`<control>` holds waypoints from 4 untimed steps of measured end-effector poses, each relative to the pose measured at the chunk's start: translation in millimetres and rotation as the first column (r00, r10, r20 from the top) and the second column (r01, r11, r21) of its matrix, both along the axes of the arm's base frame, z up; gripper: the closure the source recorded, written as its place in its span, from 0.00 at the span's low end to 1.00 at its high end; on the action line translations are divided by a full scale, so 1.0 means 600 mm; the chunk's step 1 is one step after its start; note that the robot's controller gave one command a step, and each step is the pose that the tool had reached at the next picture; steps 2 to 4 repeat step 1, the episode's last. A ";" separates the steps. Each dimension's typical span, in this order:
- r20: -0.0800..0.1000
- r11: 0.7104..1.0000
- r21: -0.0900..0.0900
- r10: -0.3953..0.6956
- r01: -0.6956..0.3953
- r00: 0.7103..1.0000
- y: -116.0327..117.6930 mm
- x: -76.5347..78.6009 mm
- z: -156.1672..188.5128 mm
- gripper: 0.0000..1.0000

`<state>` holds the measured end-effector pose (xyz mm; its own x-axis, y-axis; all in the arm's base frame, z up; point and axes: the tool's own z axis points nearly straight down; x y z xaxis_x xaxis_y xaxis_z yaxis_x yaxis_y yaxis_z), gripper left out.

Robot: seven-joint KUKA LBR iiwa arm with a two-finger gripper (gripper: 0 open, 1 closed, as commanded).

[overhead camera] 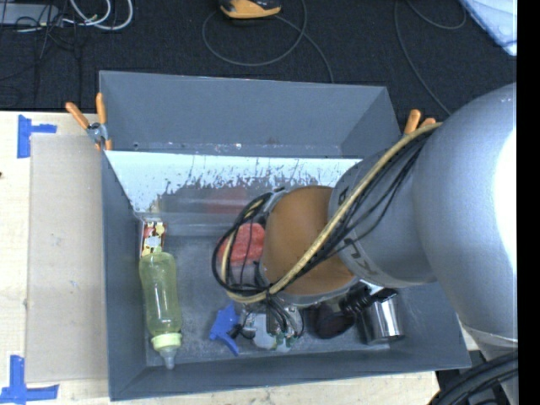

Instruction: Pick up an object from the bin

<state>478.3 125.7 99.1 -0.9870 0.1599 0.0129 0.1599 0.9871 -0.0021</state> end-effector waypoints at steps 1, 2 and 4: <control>0.000 1.000 0.000 0.000 0.000 1.000 0.000 0.000 0.000 1.00; 0.000 1.000 0.000 0.000 0.000 1.000 0.000 0.000 0.000 1.00; 0.000 1.000 0.000 0.000 0.000 1.000 0.000 0.000 0.000 1.00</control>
Offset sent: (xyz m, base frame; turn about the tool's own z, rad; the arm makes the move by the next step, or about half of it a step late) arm 0.0000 0.0000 0.0000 0.0000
